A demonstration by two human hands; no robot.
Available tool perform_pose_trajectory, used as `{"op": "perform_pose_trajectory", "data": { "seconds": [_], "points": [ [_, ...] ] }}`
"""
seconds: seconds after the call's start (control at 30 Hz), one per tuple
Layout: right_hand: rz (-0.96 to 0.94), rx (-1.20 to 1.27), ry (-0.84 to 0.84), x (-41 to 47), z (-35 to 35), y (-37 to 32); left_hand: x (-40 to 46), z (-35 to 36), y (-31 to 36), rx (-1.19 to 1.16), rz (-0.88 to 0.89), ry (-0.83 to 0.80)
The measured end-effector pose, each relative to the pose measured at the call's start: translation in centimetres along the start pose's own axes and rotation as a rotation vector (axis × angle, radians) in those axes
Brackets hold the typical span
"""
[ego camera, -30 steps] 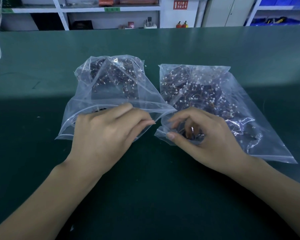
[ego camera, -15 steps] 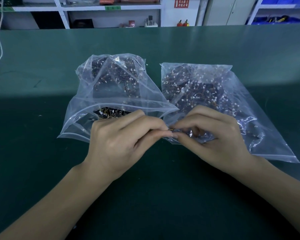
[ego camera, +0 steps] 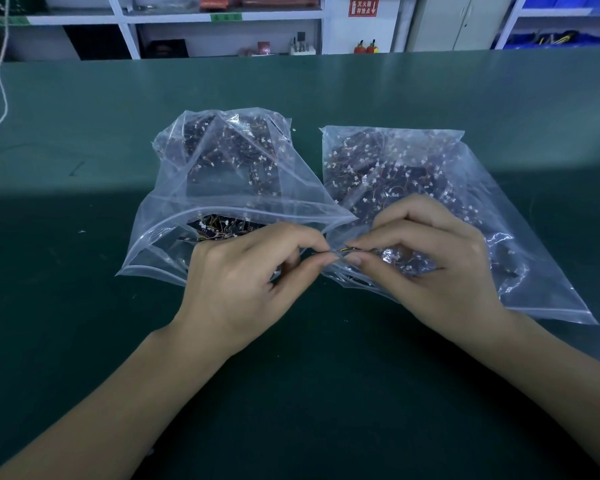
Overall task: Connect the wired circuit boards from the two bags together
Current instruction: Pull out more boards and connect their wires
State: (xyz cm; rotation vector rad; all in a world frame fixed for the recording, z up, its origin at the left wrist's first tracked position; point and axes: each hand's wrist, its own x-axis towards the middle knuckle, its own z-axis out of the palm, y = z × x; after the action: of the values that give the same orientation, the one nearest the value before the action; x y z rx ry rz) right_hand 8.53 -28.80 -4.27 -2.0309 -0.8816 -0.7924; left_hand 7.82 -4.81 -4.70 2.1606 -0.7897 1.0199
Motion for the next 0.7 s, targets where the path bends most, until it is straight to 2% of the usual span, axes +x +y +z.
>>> {"op": "perform_pose_trajectory", "data": {
  "seconds": [0.43,0.7],
  "points": [
    [0.003,-0.037,-0.018,0.22,-0.20,-0.06,-0.08,0.00,0.10,0.007,0.017,-0.035],
    [0.038,0.034,-0.002,-0.10,0.32,-0.11,0.02,-0.03,0.04,0.007,0.014,-0.010]
  ]
}}
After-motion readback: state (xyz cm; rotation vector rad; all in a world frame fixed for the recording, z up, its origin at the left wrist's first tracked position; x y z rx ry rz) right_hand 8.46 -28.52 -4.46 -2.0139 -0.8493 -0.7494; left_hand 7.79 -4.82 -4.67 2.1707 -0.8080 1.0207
